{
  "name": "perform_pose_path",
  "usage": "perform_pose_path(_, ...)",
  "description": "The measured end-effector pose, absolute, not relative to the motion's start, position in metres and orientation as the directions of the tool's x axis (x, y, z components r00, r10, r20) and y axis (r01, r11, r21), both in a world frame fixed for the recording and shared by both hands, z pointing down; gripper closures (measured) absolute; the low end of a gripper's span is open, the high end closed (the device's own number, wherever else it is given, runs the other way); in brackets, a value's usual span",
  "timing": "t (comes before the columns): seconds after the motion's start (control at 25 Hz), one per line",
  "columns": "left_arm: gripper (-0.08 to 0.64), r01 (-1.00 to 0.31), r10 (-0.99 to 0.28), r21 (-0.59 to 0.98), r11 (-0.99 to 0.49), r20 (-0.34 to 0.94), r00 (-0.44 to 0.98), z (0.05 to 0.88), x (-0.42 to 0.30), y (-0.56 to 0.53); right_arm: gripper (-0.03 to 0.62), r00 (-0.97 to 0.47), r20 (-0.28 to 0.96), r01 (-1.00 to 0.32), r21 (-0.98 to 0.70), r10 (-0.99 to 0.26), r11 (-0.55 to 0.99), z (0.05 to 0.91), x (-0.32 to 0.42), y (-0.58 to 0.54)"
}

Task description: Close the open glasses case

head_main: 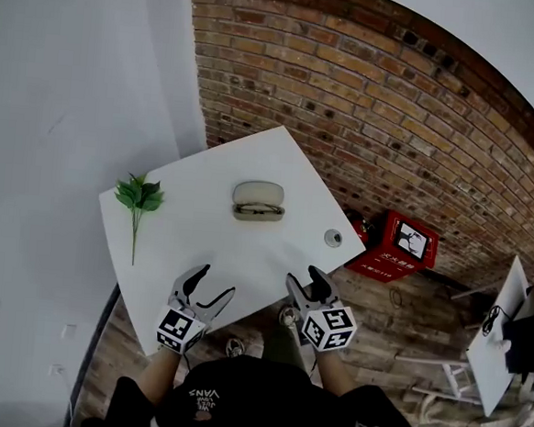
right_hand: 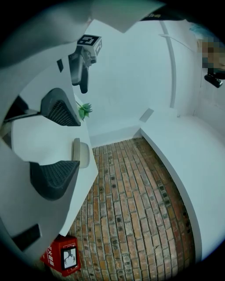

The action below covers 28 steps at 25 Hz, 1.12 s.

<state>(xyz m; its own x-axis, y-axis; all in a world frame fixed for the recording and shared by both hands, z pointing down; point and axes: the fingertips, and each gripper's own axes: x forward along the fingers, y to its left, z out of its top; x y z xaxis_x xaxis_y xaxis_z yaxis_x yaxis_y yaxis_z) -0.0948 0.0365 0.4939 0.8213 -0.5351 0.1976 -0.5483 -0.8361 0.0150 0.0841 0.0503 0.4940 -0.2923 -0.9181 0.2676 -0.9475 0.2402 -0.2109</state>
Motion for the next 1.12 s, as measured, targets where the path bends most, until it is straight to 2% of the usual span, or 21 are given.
perform_pose_path(0.6, 0.219, -0.589, -0.579, -0.043, -0.807, 0.257, 0.774, 0.501, -0.046, -0.05, 0.366, -0.442, 0.3, -0.894, -0.227, -0.845, 0.387, 0.505, 0.113, -0.076)
perform_pose_path(1.12, 0.196, -0.527, -0.519, -0.097, -0.844, 0.396, 0.758, 0.552, 0.007, -0.122, 0.367, -0.548, 0.351, -0.836, -0.229, -0.759, 0.498, 0.533, 0.122, -0.171)
